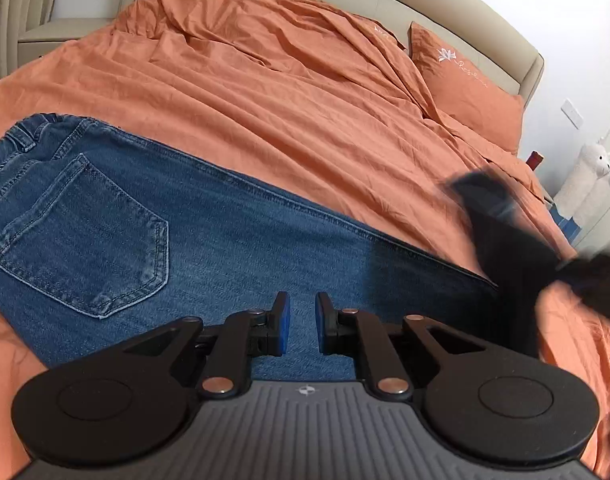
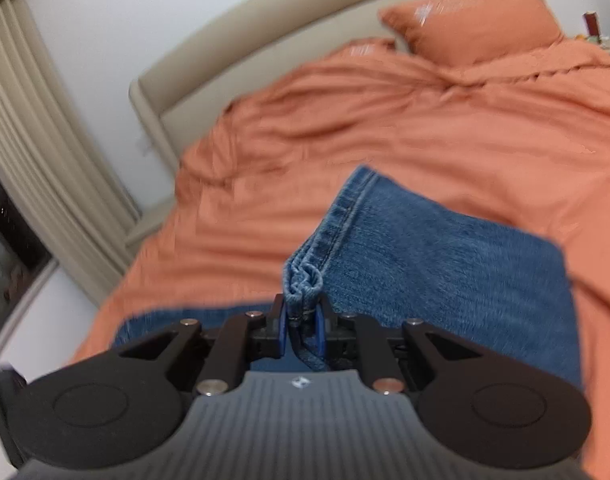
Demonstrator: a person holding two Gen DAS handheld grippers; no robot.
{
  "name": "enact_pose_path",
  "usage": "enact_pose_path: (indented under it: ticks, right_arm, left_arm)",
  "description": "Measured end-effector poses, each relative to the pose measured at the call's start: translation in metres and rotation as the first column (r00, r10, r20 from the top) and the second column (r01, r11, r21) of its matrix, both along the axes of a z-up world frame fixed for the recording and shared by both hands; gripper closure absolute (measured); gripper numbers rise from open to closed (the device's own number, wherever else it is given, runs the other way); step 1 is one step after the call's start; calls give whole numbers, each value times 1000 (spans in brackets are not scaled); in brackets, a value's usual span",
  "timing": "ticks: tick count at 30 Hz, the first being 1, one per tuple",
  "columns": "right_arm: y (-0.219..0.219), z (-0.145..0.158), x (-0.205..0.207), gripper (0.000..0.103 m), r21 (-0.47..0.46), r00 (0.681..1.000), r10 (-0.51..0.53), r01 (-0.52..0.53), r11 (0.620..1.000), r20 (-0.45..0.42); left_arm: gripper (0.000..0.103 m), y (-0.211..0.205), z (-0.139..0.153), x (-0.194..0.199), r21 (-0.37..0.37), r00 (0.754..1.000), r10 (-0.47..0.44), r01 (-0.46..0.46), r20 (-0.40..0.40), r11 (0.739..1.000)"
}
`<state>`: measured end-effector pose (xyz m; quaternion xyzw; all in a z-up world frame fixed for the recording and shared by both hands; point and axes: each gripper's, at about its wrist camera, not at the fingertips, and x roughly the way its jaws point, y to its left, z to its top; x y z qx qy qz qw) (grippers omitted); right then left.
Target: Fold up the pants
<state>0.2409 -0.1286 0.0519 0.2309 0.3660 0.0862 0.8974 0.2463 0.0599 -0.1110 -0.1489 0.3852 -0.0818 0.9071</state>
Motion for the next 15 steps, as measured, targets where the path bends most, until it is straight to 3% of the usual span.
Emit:
enact_pose_path:
  ticks: [4, 7, 11, 15]
  right_arm:
    - [44, -60, -5, 94, -39, 987, 76, -83, 996, -139]
    - [55, -85, -9, 93, -64, 975, 103, -117, 991, -196]
    - [58, -101, -10, 80, -29, 957, 142, -154, 988, -253]
    - [48, -92, -13, 72, 25, 942, 201, -202, 979, -268]
  left_arm:
    - [87, 8, -14, 2, -48, 999, -19, 18, -37, 999]
    - [79, 9, -24, 9, -102, 995, -48, 39, -82, 994]
    - [59, 6, -32, 15, -155, 991, -85, 68, -103, 985]
    - [53, 2, -39, 24, -232, 987, -115, 87, -111, 969]
